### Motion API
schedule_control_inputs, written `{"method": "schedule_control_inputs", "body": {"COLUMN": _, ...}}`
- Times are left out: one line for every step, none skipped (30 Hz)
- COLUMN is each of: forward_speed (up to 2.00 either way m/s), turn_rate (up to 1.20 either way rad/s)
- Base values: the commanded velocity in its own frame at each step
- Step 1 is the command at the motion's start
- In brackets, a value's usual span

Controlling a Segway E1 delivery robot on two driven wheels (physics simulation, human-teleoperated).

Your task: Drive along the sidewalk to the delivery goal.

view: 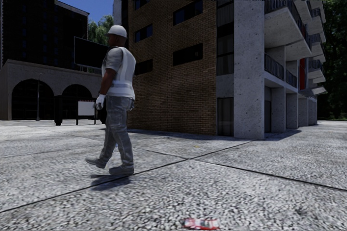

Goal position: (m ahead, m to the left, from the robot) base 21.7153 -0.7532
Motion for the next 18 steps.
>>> {"method": "schedule_control_inputs", "body": {"forward_speed": 0.49, "turn_rate": 0.51}}
{"method": "schedule_control_inputs", "body": {"forward_speed": 0.49, "turn_rate": 0.51}}
{"method": "schedule_control_inputs", "body": {"forward_speed": 0.49, "turn_rate": 0.51}}
{"method": "schedule_control_inputs", "body": {"forward_speed": 0.49, "turn_rate": 0.51}}
{"method": "schedule_control_inputs", "body": {"forward_speed": 0.49, "turn_rate": 0.51}}
{"method": "schedule_control_inputs", "body": {"forward_speed": 0.49, "turn_rate": 0.51}}
{"method": "schedule_control_inputs", "body": {"forward_speed": 0.49, "turn_rate": 0.51}}
{"method": "schedule_control_inputs", "body": {"forward_speed": 0.49, "turn_rate": 0.51}}
{"method": "schedule_control_inputs", "body": {"forward_speed": 0.50, "turn_rate": 0.51}}
{"method": "schedule_control_inputs", "body": {"forward_speed": 0.50, "turn_rate": 0.51}}
{"method": "schedule_control_inputs", "body": {"forward_speed": 0.50, "turn_rate": 0.51}}
{"method": "schedule_control_inputs", "body": {"forward_speed": 0.50, "turn_rate": 0.51}}
{"method": "schedule_control_inputs", "body": {"forward_speed": 0.51, "turn_rate": 0.51}}
{"method": "schedule_control_inputs", "body": {"forward_speed": 0.51, "turn_rate": 0.51}}
{"method": "schedule_control_inputs", "body": {"forward_speed": 0.51, "turn_rate": 0.51}}
{"method": "schedule_control_inputs", "body": {"forward_speed": 0.51, "turn_rate": 0.51}}
{"method": "schedule_control_inputs", "body": {"forward_speed": 0.51, "turn_rate": 0.51}}
{"method": "schedule_control_inputs", "body": {"forward_speed": 0.51, "turn_rate": 0.51}}
